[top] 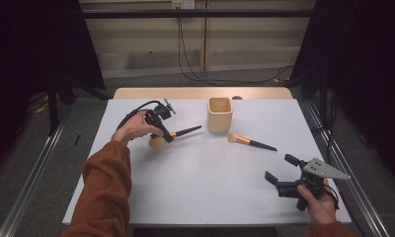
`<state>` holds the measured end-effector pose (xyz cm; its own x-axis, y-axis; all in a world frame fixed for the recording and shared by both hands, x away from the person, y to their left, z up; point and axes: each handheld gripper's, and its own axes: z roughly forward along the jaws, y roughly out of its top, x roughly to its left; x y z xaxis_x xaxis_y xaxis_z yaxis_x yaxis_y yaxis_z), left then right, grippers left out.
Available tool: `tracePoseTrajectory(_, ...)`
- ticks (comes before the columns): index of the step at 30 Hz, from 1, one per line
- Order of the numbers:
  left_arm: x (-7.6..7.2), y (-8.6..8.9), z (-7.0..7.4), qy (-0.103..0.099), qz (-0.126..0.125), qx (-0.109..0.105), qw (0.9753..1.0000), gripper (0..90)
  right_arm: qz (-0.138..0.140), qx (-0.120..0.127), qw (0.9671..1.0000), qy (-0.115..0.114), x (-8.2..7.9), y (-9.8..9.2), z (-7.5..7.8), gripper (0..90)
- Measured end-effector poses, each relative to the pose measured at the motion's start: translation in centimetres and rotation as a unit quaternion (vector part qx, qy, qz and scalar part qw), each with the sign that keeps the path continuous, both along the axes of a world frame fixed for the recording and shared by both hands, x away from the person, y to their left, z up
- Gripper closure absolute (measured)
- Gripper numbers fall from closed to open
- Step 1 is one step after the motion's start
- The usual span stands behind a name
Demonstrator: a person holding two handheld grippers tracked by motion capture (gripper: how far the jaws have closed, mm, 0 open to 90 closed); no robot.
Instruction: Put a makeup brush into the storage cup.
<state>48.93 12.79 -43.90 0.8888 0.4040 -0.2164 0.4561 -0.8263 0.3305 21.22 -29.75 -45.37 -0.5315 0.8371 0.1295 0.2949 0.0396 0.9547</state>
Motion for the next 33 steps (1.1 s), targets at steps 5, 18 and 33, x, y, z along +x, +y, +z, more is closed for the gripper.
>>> tracePoseTrajectory(5, -0.6, 1.0, 0.5, -0.015, 0.016, -0.021, 0.9995, 66.6, 0.001, 0.000, 1.0000, 0.000, 0.1, 0.1, 0.0, 0.0)
tracePoseTrajectory(18, -2.3, 2.8, 1.0, -0.042, 0.056, -0.100, 0.9925, 66.6, 0.001, 0.000, 1.0000, 0.000, 0.1, 0.1, 0.0, 0.0)
tracePoseTrajectory(33, -4.6, 4.8, 0.8, -0.078, 0.125, -0.168, 0.9747, 66.5, 0.001, 0.000, 1.0000, -0.001, 0.2, 0.2, 0.0, 0.0)
